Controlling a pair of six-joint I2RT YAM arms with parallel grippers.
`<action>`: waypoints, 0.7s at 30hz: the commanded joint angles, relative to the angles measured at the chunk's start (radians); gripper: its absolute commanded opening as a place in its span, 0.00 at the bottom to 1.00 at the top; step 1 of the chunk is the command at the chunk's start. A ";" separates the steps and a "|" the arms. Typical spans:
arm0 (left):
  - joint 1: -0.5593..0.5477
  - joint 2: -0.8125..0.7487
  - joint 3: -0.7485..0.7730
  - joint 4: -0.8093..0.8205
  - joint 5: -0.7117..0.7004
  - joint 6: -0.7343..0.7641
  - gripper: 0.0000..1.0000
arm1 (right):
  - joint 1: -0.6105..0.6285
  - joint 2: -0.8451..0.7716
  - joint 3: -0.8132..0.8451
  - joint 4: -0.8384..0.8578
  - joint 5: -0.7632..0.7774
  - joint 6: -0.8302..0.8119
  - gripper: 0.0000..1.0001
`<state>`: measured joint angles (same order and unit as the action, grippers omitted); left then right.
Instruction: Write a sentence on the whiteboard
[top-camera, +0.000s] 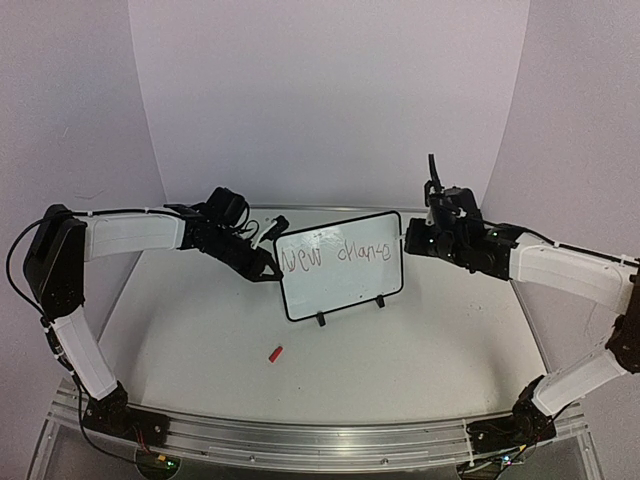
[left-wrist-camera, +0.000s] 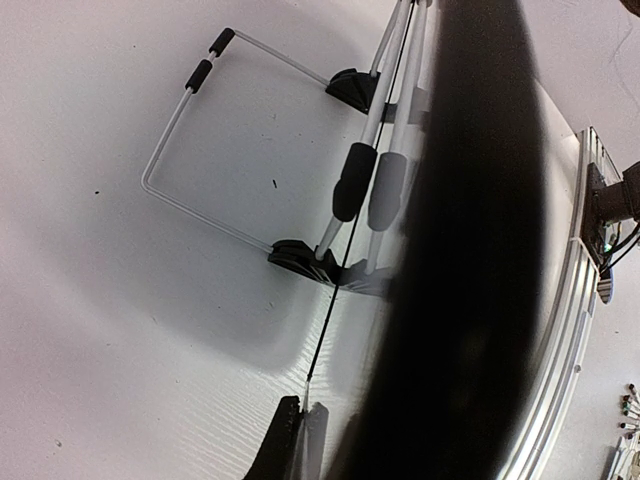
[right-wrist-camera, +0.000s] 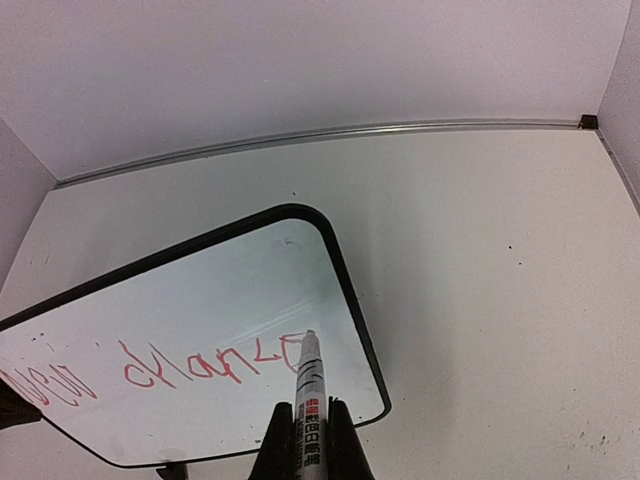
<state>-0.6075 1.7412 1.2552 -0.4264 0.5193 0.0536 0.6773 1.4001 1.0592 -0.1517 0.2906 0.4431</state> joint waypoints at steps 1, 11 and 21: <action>-0.008 -0.002 0.030 -0.018 -0.024 0.018 0.00 | -0.011 0.031 0.022 -0.007 0.025 -0.003 0.00; -0.009 -0.002 0.030 -0.019 -0.023 0.017 0.00 | -0.031 0.054 0.041 0.002 0.014 -0.010 0.00; -0.010 -0.002 0.029 -0.018 -0.024 0.018 0.00 | -0.035 0.071 0.051 0.031 -0.015 -0.021 0.00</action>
<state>-0.6079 1.7412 1.2552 -0.4267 0.5190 0.0539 0.6456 1.4677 1.0698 -0.1510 0.2842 0.4356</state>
